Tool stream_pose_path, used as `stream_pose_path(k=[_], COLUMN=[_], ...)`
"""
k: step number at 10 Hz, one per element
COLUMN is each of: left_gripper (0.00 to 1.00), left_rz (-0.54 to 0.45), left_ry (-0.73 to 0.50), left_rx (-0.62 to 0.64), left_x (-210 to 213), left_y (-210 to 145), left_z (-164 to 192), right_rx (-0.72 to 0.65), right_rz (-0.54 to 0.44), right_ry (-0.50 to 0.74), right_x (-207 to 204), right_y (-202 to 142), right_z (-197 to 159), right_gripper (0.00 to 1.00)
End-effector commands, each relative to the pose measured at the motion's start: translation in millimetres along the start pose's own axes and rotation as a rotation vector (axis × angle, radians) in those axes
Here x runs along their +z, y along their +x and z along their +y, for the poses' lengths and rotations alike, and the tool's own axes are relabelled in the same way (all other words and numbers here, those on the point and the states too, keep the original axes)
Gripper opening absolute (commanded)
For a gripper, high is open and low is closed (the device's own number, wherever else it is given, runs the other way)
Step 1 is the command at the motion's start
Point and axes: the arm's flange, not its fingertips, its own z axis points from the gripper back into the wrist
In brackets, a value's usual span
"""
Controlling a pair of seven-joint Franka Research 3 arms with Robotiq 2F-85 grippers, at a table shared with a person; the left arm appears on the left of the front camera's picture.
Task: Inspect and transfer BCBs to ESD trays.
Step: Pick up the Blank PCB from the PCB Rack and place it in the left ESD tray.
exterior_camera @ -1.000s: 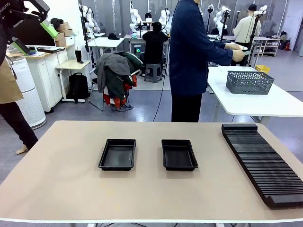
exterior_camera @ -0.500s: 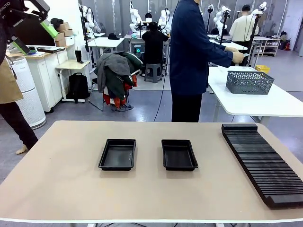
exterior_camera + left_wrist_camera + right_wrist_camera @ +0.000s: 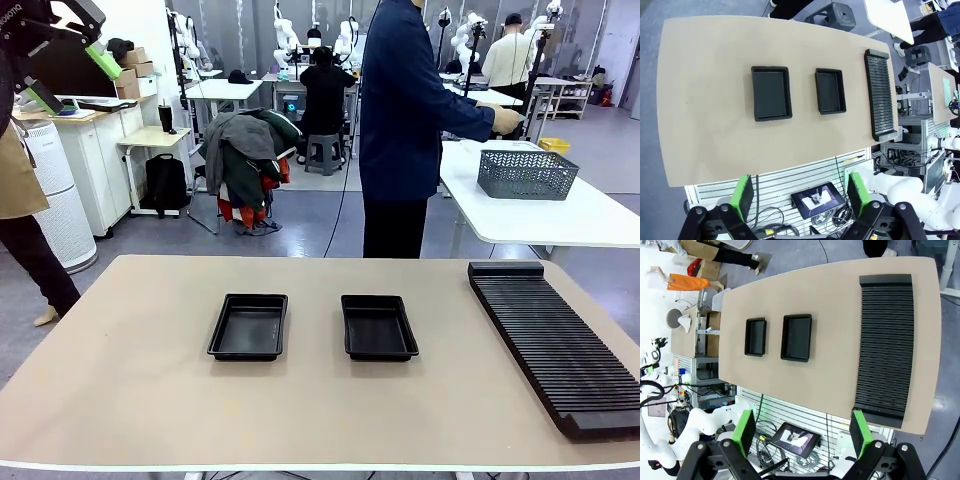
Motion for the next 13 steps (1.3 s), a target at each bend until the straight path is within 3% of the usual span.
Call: stream_pose_path(k=[1,13], left_gripper=[1.00,1.00], left_rz=[0.002,0.002], left_ry=[-0.007,-0.007], left_rx=[0.005,0.005], left_x=[-0.6,-0.6], left_y=[-0.1,-0.1], left_z=[1.6,1.6], right_rx=[-0.001,-0.001], right_rz=[0.001,0.001], right_ry=[0.000,0.000], right_x=[-0.3,-0.3], right_y=[0.0,0.0], right_z=[-0.2,-0.2], right_gripper=[1.00,1.00])
